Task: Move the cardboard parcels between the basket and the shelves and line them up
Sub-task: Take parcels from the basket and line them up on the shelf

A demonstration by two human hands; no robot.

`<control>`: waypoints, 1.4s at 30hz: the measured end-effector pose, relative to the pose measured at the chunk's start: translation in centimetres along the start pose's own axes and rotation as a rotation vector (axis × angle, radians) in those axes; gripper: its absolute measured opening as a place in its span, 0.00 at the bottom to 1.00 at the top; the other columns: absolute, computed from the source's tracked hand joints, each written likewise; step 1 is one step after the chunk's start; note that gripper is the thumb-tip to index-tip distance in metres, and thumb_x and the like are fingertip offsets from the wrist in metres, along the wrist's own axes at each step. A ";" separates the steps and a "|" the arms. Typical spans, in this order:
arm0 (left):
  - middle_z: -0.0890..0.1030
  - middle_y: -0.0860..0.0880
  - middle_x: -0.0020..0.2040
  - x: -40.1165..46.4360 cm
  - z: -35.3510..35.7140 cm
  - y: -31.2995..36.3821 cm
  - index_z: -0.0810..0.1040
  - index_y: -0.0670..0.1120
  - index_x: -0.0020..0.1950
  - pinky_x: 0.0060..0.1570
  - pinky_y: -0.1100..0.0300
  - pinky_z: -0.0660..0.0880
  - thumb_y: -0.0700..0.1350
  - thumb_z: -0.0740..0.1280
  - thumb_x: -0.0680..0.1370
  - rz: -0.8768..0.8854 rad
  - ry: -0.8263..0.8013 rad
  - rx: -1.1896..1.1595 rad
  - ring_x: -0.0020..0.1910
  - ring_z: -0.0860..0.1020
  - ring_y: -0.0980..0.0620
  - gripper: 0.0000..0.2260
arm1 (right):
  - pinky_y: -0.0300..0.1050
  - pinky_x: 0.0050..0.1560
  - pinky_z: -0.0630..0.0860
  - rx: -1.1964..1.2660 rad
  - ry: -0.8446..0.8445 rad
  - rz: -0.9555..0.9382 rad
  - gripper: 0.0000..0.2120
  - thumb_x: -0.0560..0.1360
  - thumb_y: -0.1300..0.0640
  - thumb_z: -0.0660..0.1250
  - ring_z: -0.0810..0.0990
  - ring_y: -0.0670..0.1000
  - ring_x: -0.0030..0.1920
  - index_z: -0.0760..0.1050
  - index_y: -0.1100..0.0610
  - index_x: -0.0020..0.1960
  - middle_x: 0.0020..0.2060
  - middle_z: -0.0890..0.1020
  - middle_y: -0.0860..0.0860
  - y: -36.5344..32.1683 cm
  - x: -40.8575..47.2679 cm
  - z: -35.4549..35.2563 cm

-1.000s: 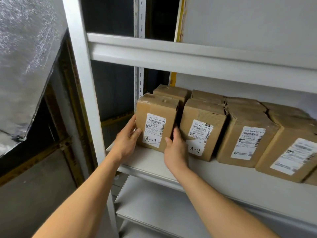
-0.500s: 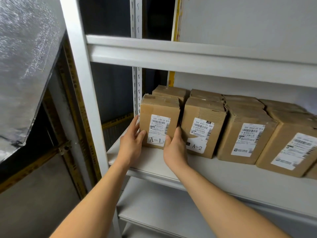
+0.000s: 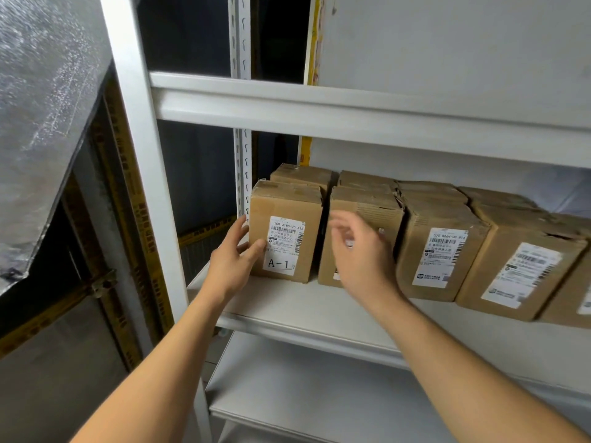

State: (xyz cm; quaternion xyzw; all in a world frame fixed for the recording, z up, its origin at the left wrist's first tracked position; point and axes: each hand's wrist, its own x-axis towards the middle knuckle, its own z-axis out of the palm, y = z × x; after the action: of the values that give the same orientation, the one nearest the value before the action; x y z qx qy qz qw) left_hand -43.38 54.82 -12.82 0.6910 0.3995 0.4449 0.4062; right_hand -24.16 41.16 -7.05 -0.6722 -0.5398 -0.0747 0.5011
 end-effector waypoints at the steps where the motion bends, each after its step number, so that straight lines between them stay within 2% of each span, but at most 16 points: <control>1: 0.69 0.57 0.79 0.2 -0.2 0.3 0.59 0.63 0.83 0.69 0.40 0.73 0.57 0.70 0.81 -0.002 -0.003 -0.012 0.74 0.74 0.47 0.33 | 0.46 0.63 0.75 -0.071 0.021 -0.071 0.15 0.81 0.61 0.68 0.80 0.49 0.60 0.81 0.53 0.67 0.59 0.85 0.47 0.2 1.2 -0.9; 3: 0.69 0.57 0.80 0.7 -0.3 1.2 0.57 0.65 0.82 0.70 0.36 0.72 0.62 0.70 0.79 0.019 -0.017 -0.037 0.75 0.73 0.46 0.35 | 0.48 0.68 0.70 -0.214 -0.032 -0.153 0.18 0.81 0.58 0.70 0.74 0.51 0.66 0.79 0.53 0.70 0.65 0.82 0.49 0.9 3.7 -2.0; 6: 0.74 0.57 0.76 1.7 -0.3 2.8 0.60 0.67 0.80 0.69 0.34 0.73 0.64 0.69 0.79 0.072 -0.056 -0.041 0.75 0.73 0.46 0.32 | 0.51 0.76 0.64 -0.300 -0.218 -0.133 0.26 0.81 0.48 0.70 0.67 0.51 0.75 0.71 0.49 0.78 0.75 0.74 0.47 1.0 6.5 -3.0; 8: 0.77 0.57 0.73 2.3 -0.2 3.4 0.63 0.68 0.78 0.68 0.34 0.74 0.63 0.67 0.80 0.084 -0.073 -0.028 0.73 0.74 0.47 0.28 | 0.50 0.77 0.60 -0.300 -0.327 -0.106 0.29 0.81 0.43 0.70 0.65 0.51 0.78 0.68 0.45 0.80 0.77 0.71 0.46 0.7 7.6 -2.8; 11: 0.77 0.58 0.72 3.1 0.0 3.3 0.63 0.71 0.78 0.69 0.32 0.72 0.61 0.65 0.82 0.085 -0.106 -0.018 0.74 0.73 0.48 0.25 | 0.51 0.77 0.62 -0.295 -0.400 -0.148 0.26 0.81 0.42 0.70 0.68 0.52 0.77 0.72 0.43 0.77 0.76 0.74 0.46 0.4 8.4 -1.7; 13: 0.77 0.60 0.72 3.2 0.1 3.1 0.64 0.73 0.77 0.70 0.32 0.72 0.58 0.65 0.84 0.081 -0.148 -0.037 0.74 0.73 0.49 0.23 | 0.52 0.75 0.64 -0.304 -0.394 -0.157 0.22 0.81 0.42 0.70 0.71 0.53 0.75 0.77 0.43 0.73 0.73 0.77 0.46 0.6 8.5 -1.1; 15: 0.78 0.61 0.71 3.2 0.1 3.1 0.64 0.74 0.76 0.70 0.33 0.72 0.57 0.64 0.84 0.082 -0.194 -0.060 0.74 0.73 0.49 0.22 | 0.47 0.71 0.65 -0.277 -0.349 -0.127 0.18 0.80 0.44 0.72 0.73 0.53 0.73 0.80 0.44 0.70 0.70 0.80 0.47 1.0 8.5 -1.0; 20: 0.77 0.61 0.71 3.2 -0.2 3.4 0.65 0.71 0.76 0.71 0.34 0.70 0.60 0.64 0.84 0.062 -0.269 -0.060 0.74 0.72 0.50 0.21 | 0.44 0.66 0.64 -0.255 -0.338 -0.110 0.18 0.78 0.44 0.75 0.74 0.53 0.71 0.83 0.44 0.66 0.68 0.81 0.48 1.2 8.6 -1.3; 24: 0.72 0.54 0.78 6.1 -1.2 6.0 0.67 0.56 0.81 0.71 0.47 0.70 0.67 0.64 0.81 0.027 -0.102 -0.065 0.75 0.70 0.50 0.31 | 0.43 0.65 0.62 -0.267 -0.352 -0.118 0.18 0.78 0.43 0.74 0.73 0.53 0.72 0.83 0.43 0.67 0.69 0.81 0.47 0.8 8.9 -1.2; 26: 0.70 0.52 0.79 8.5 -1.5 7.6 0.66 0.55 0.81 0.73 0.46 0.70 0.65 0.66 0.81 0.045 -0.057 -0.057 0.76 0.70 0.48 0.31 | 0.42 0.64 0.60 -0.264 -0.353 -0.111 0.18 0.78 0.43 0.74 0.72 0.52 0.72 0.82 0.43 0.67 0.69 0.80 0.46 0.9 8.9 -1.3; 29: 0.69 0.50 0.80 11.7 -1.4 9.6 0.66 0.58 0.81 0.74 0.44 0.69 0.59 0.72 0.80 0.080 -0.137 -0.001 0.77 0.69 0.45 0.31 | 0.42 0.66 0.59 -0.264 -0.365 -0.108 0.18 0.78 0.42 0.73 0.72 0.52 0.73 0.82 0.41 0.67 0.70 0.80 0.46 1.2 8.9 -1.3; 31: 0.68 0.49 0.80 13.6 -1.4 10.7 0.65 0.60 0.81 0.69 0.49 0.72 0.56 0.74 0.79 0.093 -0.224 0.115 0.76 0.69 0.44 0.32 | 0.42 0.65 0.59 -0.268 -0.365 -0.115 0.18 0.79 0.42 0.73 0.71 0.51 0.73 0.82 0.42 0.68 0.70 0.80 0.46 1.2 9.0 -1.2; 33: 0.70 0.48 0.79 15.1 -1.3 11.0 0.66 0.62 0.80 0.56 0.56 0.75 0.57 0.74 0.78 0.053 -0.338 0.257 0.70 0.73 0.44 0.32 | 0.42 0.65 0.60 -0.278 -0.364 -0.120 0.19 0.79 0.42 0.73 0.70 0.51 0.73 0.81 0.41 0.68 0.70 0.79 0.45 1.3 9.2 -1.1; 36: 0.76 0.50 0.71 16.0 -1.0 10.2 0.69 0.63 0.78 0.47 0.58 0.78 0.59 0.73 0.78 -0.050 -0.466 0.297 0.60 0.77 0.50 0.29 | 0.50 0.75 0.63 -0.270 -0.377 -0.118 0.19 0.79 0.41 0.72 0.69 0.52 0.74 0.80 0.40 0.69 0.71 0.79 0.44 1.8 9.4 -1.0; 38: 0.77 0.52 0.67 15.9 -0.8 9.4 0.71 0.63 0.77 0.49 0.58 0.79 0.59 0.72 0.79 -0.076 -0.503 0.217 0.59 0.79 0.51 0.27 | 0.55 0.77 0.65 -0.263 -0.384 -0.134 0.19 0.79 0.41 0.72 0.70 0.52 0.74 0.80 0.39 0.69 0.71 0.79 0.44 2.2 9.4 -1.0; 42: 0.78 0.53 0.70 16.7 -0.4 8.6 0.76 0.63 0.74 0.62 0.50 0.80 0.60 0.75 0.76 -0.067 -0.508 0.164 0.63 0.80 0.49 0.26 | 0.52 0.75 0.67 -0.256 -0.367 -0.175 0.19 0.79 0.43 0.72 0.72 0.49 0.71 0.80 0.42 0.69 0.68 0.81 0.44 2.8 9.6 -1.1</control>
State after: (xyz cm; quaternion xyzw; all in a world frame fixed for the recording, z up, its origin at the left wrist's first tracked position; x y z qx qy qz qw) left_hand -37.41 67.13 0.03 0.7976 0.3420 0.2096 0.4505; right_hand -17.55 46.80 -2.03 -0.6832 -0.6642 -0.0620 0.2969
